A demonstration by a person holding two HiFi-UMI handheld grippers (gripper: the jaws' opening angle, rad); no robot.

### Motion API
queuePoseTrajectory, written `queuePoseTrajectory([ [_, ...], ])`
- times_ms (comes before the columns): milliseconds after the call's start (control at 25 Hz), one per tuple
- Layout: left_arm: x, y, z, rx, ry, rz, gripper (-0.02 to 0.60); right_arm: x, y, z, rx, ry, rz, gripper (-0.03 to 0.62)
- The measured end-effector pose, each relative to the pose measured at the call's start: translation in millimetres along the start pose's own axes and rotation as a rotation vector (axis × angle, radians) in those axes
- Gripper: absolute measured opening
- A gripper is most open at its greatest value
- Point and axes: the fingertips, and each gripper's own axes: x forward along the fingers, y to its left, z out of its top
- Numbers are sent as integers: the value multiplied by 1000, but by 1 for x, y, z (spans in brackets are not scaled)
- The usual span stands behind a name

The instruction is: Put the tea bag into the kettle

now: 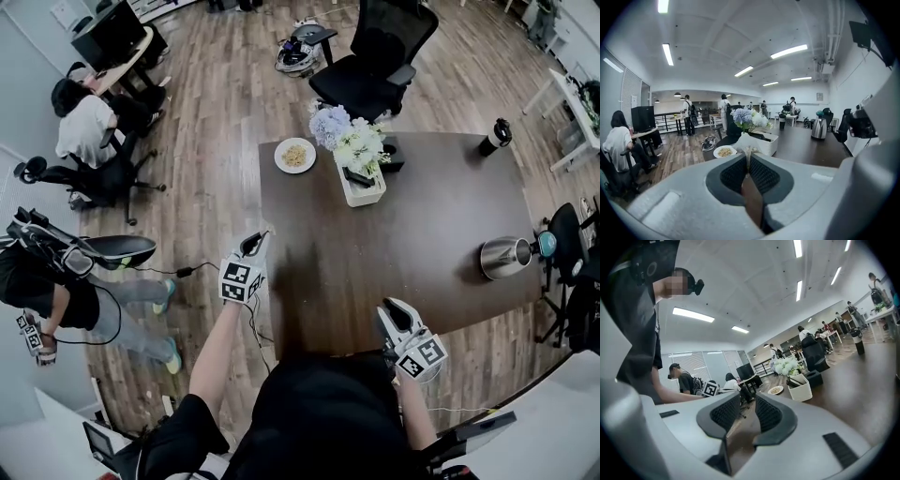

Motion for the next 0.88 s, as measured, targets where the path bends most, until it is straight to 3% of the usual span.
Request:
queuePoseTrajectory([
  [640,-102,-102,59,-78,-251,-21,21,45,44,20,-195,63,251,103],
  [880,-92,-162,72,-82,-283,-42,21,36,45,34,-228,86,291,103],
])
